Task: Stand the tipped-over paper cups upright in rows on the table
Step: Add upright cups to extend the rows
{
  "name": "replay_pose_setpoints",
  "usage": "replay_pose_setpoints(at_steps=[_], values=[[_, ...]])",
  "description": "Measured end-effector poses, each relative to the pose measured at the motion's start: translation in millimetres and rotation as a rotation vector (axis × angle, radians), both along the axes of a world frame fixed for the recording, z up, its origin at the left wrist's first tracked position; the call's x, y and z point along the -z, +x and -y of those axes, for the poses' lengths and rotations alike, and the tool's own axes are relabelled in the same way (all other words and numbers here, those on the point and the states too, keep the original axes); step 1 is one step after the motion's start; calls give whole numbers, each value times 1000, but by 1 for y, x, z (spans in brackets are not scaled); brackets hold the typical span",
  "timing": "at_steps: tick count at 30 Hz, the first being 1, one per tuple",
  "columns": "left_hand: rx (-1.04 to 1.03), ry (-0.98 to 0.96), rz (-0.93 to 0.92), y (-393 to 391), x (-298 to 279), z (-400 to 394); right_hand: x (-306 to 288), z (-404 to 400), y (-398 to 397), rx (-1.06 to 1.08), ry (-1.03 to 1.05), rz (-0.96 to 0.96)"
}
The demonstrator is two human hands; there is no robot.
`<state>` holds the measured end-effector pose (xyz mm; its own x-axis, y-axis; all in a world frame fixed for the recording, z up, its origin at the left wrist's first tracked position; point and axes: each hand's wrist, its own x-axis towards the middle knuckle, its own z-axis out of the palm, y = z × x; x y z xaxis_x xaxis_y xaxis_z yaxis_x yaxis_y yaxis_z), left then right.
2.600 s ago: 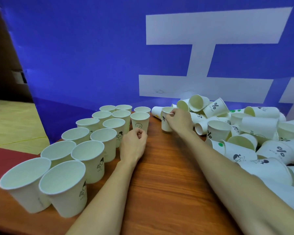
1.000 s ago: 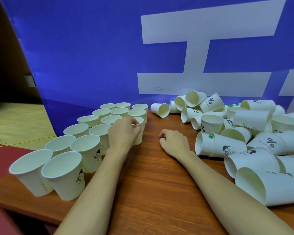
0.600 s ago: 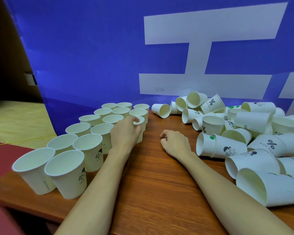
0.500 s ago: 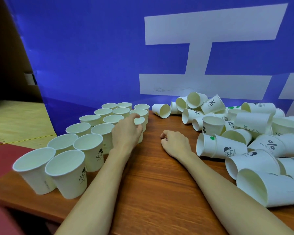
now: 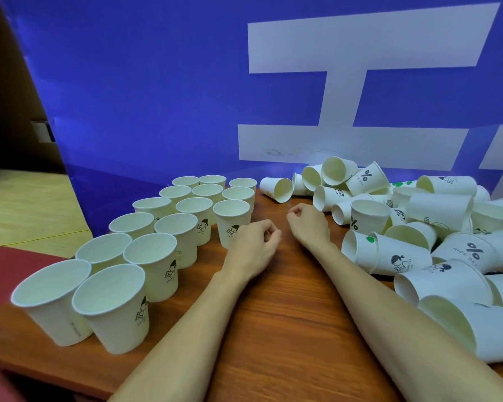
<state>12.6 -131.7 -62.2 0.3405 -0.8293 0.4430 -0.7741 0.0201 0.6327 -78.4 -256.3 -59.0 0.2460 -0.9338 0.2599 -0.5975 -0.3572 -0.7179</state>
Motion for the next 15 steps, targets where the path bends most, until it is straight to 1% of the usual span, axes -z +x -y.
replay_pose_setpoints(at_steps=[4,10,15], values=[[-26,-6,-51,5,9,6,-12,21,26,6,19,41],[-59,-28,-106,6,12,14,-13,49,67,-32,24,-28],[-75,-4,-117,4,16,21,-9,67,90,11,-28,-48]])
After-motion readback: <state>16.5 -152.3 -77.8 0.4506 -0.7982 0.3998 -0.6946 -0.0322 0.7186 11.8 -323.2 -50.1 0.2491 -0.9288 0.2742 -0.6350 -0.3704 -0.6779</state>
